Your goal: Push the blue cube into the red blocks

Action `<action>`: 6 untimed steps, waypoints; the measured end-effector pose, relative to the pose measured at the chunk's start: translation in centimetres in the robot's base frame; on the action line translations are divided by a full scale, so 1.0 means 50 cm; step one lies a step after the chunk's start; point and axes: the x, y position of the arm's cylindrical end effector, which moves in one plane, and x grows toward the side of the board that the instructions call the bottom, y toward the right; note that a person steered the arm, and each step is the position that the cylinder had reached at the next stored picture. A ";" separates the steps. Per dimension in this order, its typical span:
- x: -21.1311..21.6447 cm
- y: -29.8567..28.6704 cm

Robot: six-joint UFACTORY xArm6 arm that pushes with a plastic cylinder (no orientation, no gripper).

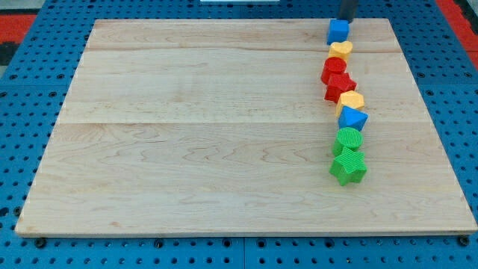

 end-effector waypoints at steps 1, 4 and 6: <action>0.120 -0.015; 0.176 -0.071; 0.255 0.032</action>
